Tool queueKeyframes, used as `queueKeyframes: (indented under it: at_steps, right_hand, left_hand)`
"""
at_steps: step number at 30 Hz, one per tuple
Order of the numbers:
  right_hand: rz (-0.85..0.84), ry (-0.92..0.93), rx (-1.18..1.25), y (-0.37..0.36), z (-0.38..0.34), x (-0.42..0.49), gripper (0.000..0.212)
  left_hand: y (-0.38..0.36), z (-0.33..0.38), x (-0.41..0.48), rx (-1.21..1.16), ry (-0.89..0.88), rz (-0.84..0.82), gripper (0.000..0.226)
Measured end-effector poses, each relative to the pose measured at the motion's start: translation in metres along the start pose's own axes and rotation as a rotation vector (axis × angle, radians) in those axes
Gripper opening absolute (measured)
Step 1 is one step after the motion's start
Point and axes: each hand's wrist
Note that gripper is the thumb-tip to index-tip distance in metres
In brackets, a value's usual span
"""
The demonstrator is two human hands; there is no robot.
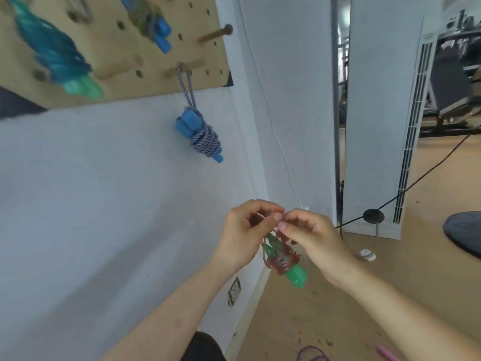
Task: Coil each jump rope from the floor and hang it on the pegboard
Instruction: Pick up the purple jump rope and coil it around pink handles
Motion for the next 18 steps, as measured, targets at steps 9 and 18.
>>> queueKeyframes:
  at_steps: [9, 18]
  right_hand:
    - [0.018, 0.170, 0.100, -0.045, -0.077, 0.043, 0.007]
    - [-0.092, 0.287, 0.142, -0.076, -0.178, 0.088, 0.010]
  left_hand:
    - [0.063, 0.070, 0.007, 0.066, 0.039, 0.144, 0.012]
    - [0.123, 0.155, 0.015, 0.236, -0.078, 0.305, 0.004]
Point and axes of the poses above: each hand's wrist, its own x-axis towards the middle knuckle, its own y-axis out of the back of the hand, z = x × y
